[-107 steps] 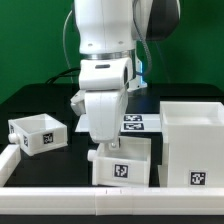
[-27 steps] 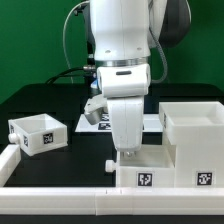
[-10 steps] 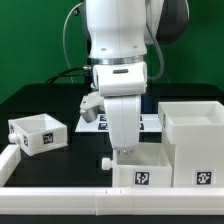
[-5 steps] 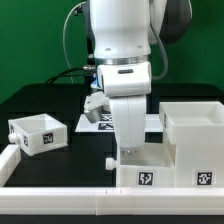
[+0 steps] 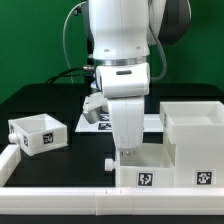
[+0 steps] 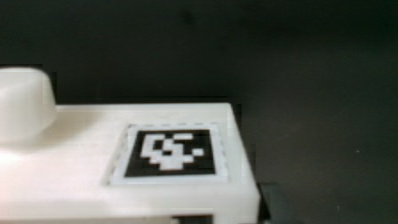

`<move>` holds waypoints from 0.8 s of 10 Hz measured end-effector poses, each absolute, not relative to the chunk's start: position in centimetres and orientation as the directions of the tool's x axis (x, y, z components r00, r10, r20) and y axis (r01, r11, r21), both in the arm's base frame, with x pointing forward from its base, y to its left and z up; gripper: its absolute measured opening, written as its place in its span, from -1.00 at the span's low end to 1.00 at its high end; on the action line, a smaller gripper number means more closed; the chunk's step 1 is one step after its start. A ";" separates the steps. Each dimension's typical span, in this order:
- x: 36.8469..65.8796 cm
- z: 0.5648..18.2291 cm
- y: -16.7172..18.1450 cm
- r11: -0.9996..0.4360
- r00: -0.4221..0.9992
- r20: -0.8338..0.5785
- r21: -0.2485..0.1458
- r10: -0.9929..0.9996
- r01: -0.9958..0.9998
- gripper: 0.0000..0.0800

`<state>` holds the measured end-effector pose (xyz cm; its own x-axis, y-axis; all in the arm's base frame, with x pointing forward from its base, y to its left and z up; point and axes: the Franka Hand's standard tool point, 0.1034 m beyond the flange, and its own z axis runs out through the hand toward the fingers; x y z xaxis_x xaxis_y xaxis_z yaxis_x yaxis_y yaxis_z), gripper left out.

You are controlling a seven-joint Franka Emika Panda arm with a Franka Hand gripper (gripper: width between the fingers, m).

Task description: Assemble drawer

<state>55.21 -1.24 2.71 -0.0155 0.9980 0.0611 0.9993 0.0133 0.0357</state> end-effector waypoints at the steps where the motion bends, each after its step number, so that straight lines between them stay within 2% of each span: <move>1: 55.3 2.7 -1.2 0.058 -0.061 0.057 0.040 0.997 0.997 -0.90; 5: 55.3 2.8 -1.0 0.026 -0.028 0.053 0.035 0.998 0.999 -0.90; 6: 55.3 2.8 -1.6 0.013 -0.015 0.056 0.050 0.998 0.999 -0.90; 8: 55.3 2.7 -1.7 0.011 -0.013 0.056 0.048 0.998 0.999 -0.90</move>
Offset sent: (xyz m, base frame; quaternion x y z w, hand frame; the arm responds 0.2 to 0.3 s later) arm 0.0089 0.0235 0.0029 0.0055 0.0039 -0.0284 0.9996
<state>55.25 -1.70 2.66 -0.0134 0.9984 0.0556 0.9988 0.0107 0.0482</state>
